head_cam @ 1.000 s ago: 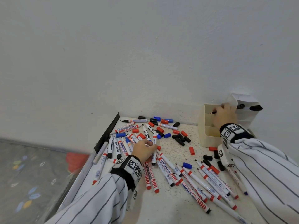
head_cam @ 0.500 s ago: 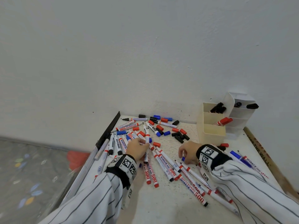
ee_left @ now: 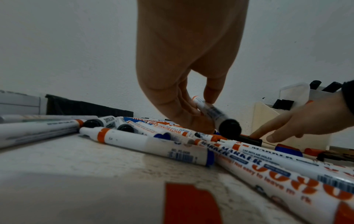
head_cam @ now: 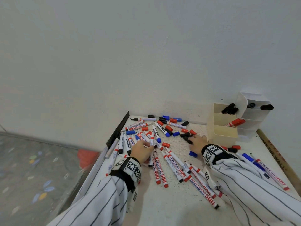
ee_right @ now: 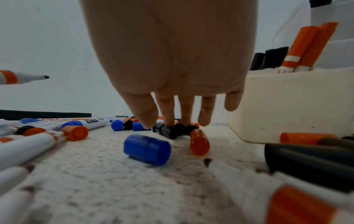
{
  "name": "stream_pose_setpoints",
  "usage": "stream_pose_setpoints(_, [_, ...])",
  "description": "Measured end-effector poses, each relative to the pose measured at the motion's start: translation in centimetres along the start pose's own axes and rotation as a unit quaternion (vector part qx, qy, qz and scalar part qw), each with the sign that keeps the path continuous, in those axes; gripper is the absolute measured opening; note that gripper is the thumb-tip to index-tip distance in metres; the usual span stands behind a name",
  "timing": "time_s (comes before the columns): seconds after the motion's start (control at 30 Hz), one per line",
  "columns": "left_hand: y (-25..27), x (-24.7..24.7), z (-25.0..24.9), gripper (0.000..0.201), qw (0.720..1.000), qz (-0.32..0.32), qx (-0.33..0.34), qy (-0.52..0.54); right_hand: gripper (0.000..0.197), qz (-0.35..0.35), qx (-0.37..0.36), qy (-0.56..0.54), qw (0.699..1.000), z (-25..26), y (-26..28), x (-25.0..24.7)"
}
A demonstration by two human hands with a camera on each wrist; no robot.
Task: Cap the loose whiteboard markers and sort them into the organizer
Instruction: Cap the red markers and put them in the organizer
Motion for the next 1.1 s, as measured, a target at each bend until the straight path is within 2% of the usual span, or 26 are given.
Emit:
stream_pose_setpoints(0.1, [-0.1, -0.2, 0.3, 0.022, 1.0, -0.001, -0.001, 0.004, 0.034, -0.068, -0.011, -0.034, 0.997, 0.2, -0.1, -0.9])
stream_pose_setpoints(0.17, [-0.3, -0.2, 0.4, 0.021, 1.0, 0.001, -0.008, 0.009, 0.036, -0.102, 0.004, -0.05, 0.994, -0.2, -0.3, -1.3])
stream_pose_setpoints(0.2, [-0.3, -0.2, 0.4, 0.02, 1.0, 0.003, -0.011, 0.012, 0.04, -0.099, 0.012, -0.053, 0.994, -0.5, -0.4, -1.3])
stream_pose_setpoints(0.33, [-0.4, 0.0, 0.4, 0.02, 1.0, 0.013, -0.016, 0.014, 0.049, -0.012, 0.001, -0.059, 0.998, -0.8, -0.9, -0.8])
stream_pose_setpoints(0.4, [-0.3, 0.0, 0.4, 0.021, 1.0, 0.014, -0.016, 0.012, 0.047, -0.015, -0.001, -0.079, 0.997, -1.1, -1.1, -0.7])
stream_pose_setpoints(0.47, [-0.3, 0.1, 0.4, 0.023, 1.0, 0.014, -0.014, 0.009, 0.036, -0.042, 0.003, -0.107, 0.993, -1.3, -1.2, -0.8])
stream_pose_setpoints(0.57, [-0.2, 0.0, 0.3, 0.022, 1.0, 0.009, -0.01, 0.003, 0.01, -0.109, 0.01, -0.156, 0.982, -1.5, -0.8, -1.8])
stream_pose_setpoints(0.6, [-0.2, -0.1, 0.3, 0.021, 1.0, 0.005, -0.005, 0.0, 0.007, -0.133, 0.003, -0.173, 0.976, -1.4, -0.5, -2.2])
stream_pose_setpoints(0.73, [0.1, -0.6, 0.0, 0.015, 0.999, -0.013, 0.025, -0.014, 0.024, -0.174, -0.08, -0.274, 0.942, 0.4, 0.8, -4.1])
stream_pose_setpoints(0.83, [0.4, -1.2, -0.5, 0.022, 0.998, -0.013, 0.051, -0.017, 0.022, -0.169, -0.136, -0.294, 0.931, 2.6, 1.8, -5.2])
stream_pose_setpoints(0.93, [1.0, -1.9, -0.8, 0.024, 0.997, -0.013, 0.077, -0.023, 0.018, -0.186, -0.17, -0.339, 0.906, 4.8, 3.4, -6.2])
stream_pose_setpoints(1.03, [1.7, -2.3, -0.8, 0.023, 0.995, -0.016, 0.091, -0.036, 0.028, -0.193, -0.205, -0.386, 0.879, 6.7, 5.1, -6.8])
stream_pose_setpoints(1.1, [2.1, -2.6, -0.7, 0.023, 0.995, -0.018, 0.097, -0.034, 0.03, -0.183, -0.225, -0.392, 0.873, 7.8, 5.9, -6.5])
Point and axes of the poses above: each hand's wrist, its own y-axis away from the middle knuckle, its own x-axis out of the palm, z = x × y, the point moved 5 cm from there along -y, towards the middle knuckle, and after that the axes turned 2 degrees about x, right-handed, at the moved point
